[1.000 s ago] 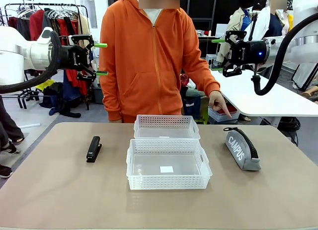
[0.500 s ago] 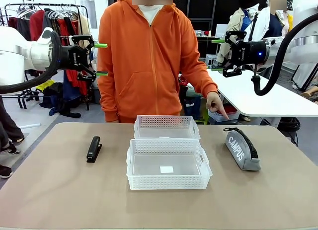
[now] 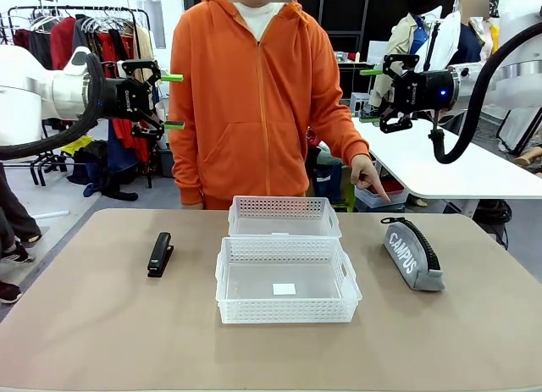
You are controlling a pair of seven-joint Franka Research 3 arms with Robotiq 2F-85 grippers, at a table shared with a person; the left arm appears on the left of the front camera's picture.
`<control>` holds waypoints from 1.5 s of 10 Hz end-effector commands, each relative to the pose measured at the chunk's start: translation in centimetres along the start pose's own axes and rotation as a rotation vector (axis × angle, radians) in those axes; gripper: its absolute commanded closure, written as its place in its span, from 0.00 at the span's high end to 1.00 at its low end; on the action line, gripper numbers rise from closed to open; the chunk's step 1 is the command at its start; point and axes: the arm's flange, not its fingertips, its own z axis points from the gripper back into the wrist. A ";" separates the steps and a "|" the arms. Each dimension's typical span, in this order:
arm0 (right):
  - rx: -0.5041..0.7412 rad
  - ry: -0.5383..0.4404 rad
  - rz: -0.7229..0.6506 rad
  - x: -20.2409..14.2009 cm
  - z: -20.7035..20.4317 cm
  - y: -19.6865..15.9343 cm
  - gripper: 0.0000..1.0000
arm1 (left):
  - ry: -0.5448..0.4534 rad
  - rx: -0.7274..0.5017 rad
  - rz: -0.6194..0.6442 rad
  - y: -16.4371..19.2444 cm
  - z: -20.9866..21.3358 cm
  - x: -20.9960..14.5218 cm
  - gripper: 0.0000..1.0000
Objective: Distribute items into two baskets.
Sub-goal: Pick up the Pencil pouch that the person points to.
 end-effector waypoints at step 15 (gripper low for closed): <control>-1.214 -0.181 -0.103 1.0 1.6 -2.3 1.00 | -0.002 -0.002 -0.002 -0.2 0.2 0.0 1.00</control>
